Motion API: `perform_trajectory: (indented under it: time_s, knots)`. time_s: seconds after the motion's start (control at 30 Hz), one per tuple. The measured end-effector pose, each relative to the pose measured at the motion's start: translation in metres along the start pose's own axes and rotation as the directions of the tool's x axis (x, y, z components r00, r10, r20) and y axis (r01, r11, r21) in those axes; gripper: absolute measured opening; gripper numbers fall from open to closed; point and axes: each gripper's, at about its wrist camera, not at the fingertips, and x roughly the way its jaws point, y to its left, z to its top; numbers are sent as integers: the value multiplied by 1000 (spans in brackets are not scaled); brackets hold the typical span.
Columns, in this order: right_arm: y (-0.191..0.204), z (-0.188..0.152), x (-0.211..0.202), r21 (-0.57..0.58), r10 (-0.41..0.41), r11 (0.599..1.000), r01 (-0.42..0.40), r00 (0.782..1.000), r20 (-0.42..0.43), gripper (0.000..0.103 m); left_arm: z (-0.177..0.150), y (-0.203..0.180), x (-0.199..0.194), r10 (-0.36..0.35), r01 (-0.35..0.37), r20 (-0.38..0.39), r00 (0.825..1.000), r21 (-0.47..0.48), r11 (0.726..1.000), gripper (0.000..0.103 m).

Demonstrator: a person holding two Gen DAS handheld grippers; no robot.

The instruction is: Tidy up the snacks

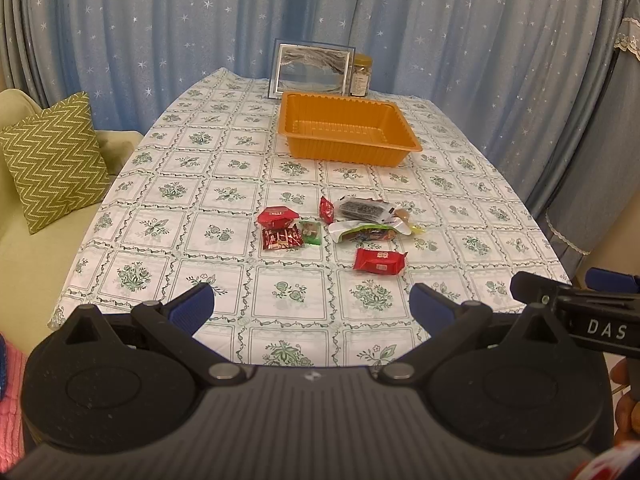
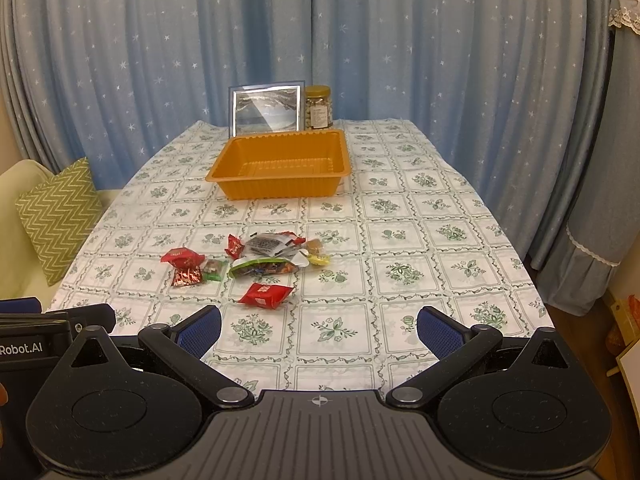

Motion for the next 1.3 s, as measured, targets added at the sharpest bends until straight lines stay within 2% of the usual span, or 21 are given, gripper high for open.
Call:
perform_trajectory:
  time_s: [1.3]
  knots:
    - [-4, 1, 3, 26, 1, 1000, -1, 1000, 18, 103, 0, 5, 4, 4, -4, -2, 1000, -9, 1000, 103]
